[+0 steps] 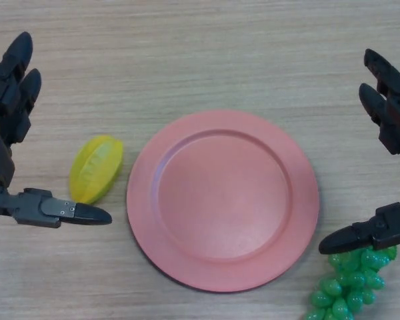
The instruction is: Pick up the yellow starfruit and place it on the plate
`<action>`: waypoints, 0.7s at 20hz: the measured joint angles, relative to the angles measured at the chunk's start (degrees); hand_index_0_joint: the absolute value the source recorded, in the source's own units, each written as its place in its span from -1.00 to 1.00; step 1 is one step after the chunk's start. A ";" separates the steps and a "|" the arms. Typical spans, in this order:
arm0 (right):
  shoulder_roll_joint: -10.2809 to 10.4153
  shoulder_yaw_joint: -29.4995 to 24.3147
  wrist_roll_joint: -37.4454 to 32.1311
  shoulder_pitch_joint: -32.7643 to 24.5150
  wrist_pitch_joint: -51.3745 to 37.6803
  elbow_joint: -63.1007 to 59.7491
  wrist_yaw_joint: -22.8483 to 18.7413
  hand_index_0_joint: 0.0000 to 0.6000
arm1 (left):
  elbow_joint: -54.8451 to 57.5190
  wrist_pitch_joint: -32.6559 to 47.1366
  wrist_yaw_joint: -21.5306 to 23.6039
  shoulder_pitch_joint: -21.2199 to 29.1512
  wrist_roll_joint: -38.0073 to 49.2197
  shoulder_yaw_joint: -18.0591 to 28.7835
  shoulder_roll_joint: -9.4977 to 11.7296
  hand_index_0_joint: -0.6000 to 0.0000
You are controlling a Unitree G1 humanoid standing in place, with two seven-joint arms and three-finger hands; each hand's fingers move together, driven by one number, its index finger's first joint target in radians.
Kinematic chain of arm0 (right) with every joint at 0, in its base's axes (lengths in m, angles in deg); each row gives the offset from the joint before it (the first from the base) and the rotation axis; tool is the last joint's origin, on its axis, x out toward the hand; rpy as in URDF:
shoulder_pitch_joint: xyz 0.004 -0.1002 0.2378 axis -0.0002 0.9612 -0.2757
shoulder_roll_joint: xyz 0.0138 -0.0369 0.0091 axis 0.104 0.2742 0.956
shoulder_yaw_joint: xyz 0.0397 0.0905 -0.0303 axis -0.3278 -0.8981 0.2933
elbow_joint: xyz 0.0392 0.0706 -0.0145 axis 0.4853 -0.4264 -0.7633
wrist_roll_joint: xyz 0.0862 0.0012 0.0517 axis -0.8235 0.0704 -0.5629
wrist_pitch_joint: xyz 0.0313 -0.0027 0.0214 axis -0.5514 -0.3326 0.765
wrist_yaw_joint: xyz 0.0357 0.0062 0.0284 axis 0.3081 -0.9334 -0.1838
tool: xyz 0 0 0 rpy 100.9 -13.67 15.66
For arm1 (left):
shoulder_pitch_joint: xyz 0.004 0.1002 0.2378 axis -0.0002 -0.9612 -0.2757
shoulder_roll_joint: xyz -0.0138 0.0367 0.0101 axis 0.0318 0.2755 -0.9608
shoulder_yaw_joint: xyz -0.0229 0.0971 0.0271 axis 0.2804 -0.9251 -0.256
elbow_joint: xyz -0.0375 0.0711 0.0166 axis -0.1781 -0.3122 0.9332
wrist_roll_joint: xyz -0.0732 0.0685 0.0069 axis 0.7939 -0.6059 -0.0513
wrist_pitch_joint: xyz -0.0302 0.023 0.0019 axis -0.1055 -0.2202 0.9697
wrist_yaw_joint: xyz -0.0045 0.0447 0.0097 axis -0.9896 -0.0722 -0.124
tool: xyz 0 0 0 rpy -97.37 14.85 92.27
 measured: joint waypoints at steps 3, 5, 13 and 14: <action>0.01 -0.23 -0.01 0.30 0.00 -0.05 -1.00 -1.00 | -4.98 3.81 0.72 1.86 -5.48 -0.11 1.08 1.00; 0.02 -0.33 -0.02 0.39 0.01 0.08 -1.41 -1.00 | -9.37 4.86 2.88 3.58 -11.09 -0.14 1.61 1.00; 0.02 -1.21 -0.02 0.68 0.03 0.45 -1.45 -1.00 | -26.57 9.18 3.55 8.68 -26.74 -7.12 3.85 1.00; 0.02 -1.30 -0.02 1.02 0.03 0.61 -1.45 -1.00 | -27.51 9.62 3.55 8.88 -26.75 -7.82 3.82 1.00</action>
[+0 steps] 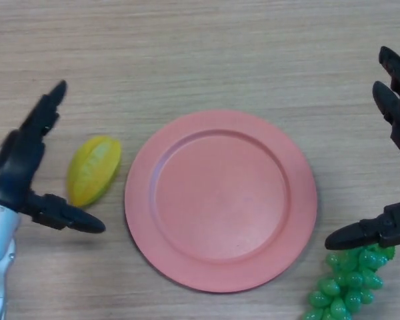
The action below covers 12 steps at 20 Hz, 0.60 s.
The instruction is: Pick up the yellow starfruit and place it on the plate
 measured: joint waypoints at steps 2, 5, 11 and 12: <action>0.00 -1.07 0.01 0.05 0.00 0.16 0.00 -1.00 | -1.71 0.54 0.00 1.02 -3.36 -0.86 0.00 1.00; -0.01 -2.08 0.01 0.12 0.00 0.41 0.01 -1.00 | -4.78 1.43 0.00 2.52 -3.90 -1.73 -0.09 1.00; 0.03 -3.20 -0.08 1.10 0.00 1.91 0.20 -1.00 | -10.43 3.92 0.00 5.22 -4.44 -3.87 -0.53 1.00; 0.04 -4.09 -0.18 1.71 0.00 2.09 0.26 -1.00 | -12.19 4.48 0.04 5.63 -6.70 -3.87 -0.54 1.00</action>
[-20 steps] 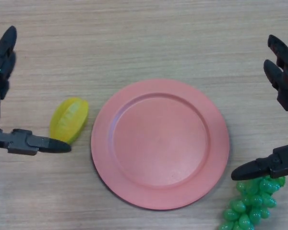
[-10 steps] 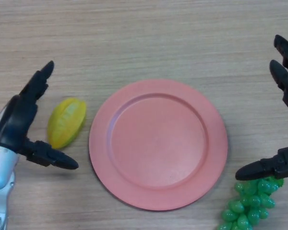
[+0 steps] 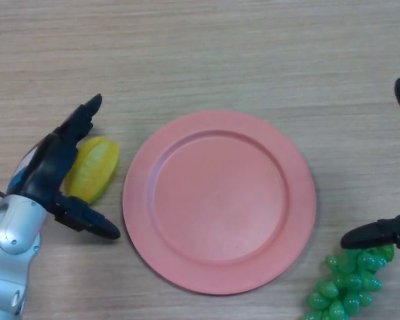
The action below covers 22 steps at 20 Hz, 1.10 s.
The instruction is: Pick up the yellow starfruit and place it on the plate
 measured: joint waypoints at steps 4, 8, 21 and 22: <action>0.01 -1.78 -2.10 0.13 0.57 1.62 0.65 -1.00 | -3.62 2.29 5.66 0.90 -3.96 0.00 0.12 1.00; 0.02 -1.77 -2.09 0.11 0.57 1.62 0.87 -1.00 | -4.02 3.36 5.74 1.25 -4.31 -0.01 0.17 -0.33; 0.39 -1.83 -2.07 0.61 0.56 1.61 0.92 -1.00 | -3.71 8.11 6.50 -1.18 -1.63 2.32 3.16 -1.00; 0.41 -1.83 -2.07 0.76 0.56 1.60 0.92 -1.00 | -1.92 7.66 6.52 -1.35 -1.42 3.32 3.53 -1.00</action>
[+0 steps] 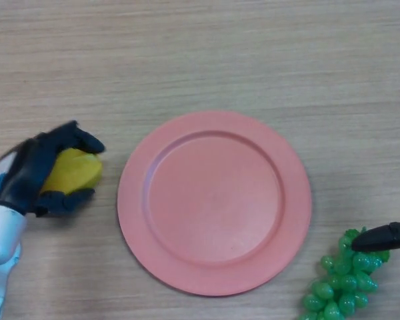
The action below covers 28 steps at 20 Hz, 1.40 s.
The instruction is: Pick up the yellow starfruit and place it on the plate
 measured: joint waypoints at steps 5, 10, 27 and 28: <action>0.01 -0.01 0.00 -0.03 0.00 -0.19 0.00 -1.00 | 13.73 -2.08 -0.27 -2.06 0.05 0.24 -0.22 -1.00; 0.01 -0.09 -0.02 -0.01 0.00 -1.46 0.00 -1.00 | 26.26 -4.59 -10.49 -6.73 -0.79 -4.67 -5.98 -1.00; 0.02 -2.49 -3.55 0.49 1.29 -0.12 0.89 -1.00 | 24.36 -15.44 -14.46 -6.79 15.68 -10.82 -11.84 1.00; 0.12 -2.58 -3.55 0.58 1.29 -0.12 0.89 -1.00 | 24.58 -15.45 -14.46 -7.14 15.68 -10.80 -11.82 1.00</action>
